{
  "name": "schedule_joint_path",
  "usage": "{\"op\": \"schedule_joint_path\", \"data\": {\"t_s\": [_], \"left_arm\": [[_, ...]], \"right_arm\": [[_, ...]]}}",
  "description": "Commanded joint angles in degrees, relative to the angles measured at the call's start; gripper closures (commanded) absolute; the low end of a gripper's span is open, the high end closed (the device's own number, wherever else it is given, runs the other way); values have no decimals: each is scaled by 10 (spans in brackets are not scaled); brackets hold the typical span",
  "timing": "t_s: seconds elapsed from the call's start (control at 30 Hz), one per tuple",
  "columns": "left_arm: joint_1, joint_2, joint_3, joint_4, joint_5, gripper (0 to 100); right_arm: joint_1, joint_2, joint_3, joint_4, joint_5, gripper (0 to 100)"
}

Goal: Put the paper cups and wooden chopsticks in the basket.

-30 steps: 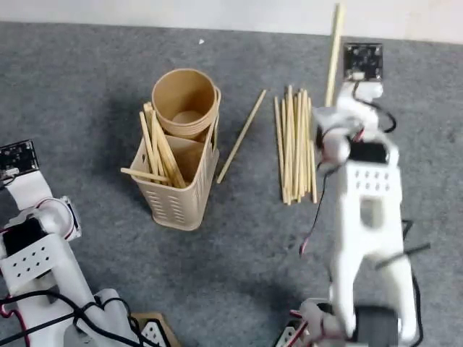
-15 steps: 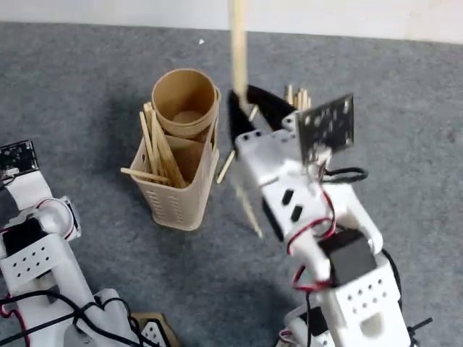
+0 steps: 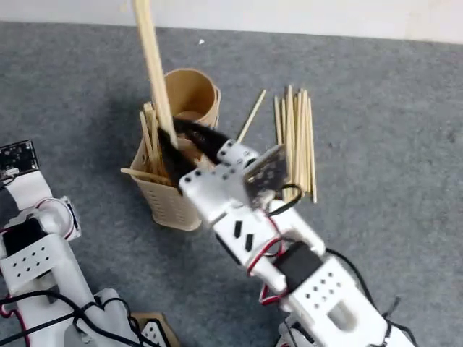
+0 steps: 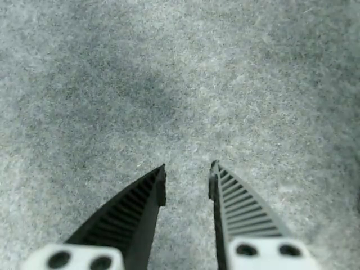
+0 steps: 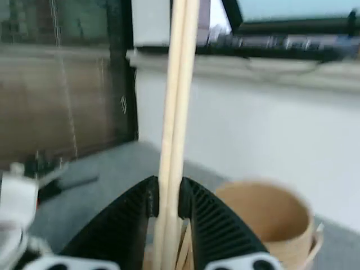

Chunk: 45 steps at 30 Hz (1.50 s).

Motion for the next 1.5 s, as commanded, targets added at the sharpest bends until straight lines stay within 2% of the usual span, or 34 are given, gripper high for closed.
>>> {"op": "schedule_joint_path", "data": {"t_s": [0.0,0.23,0.33,0.87,1.13,1.3,1.47], "left_arm": [[0,-10,-2,-8,-2,841],[3,-13,10,-18,-2,841],[3,-13,10,-22,-2,841],[3,-12,10,-23,-2,841],[3,-12,10,-22,-2,841],[3,-12,10,-22,-2,841],[4,-12,10,-24,-2,841]], "right_arm": [[-11,25,29,-29,-1,992],[24,116,28,-51,29,986],[36,116,25,-62,29,945],[36,116,-153,129,31,929],[34,119,-161,132,32,926],[33,116,-164,132,27,851],[12,119,-164,131,27,848]]}}
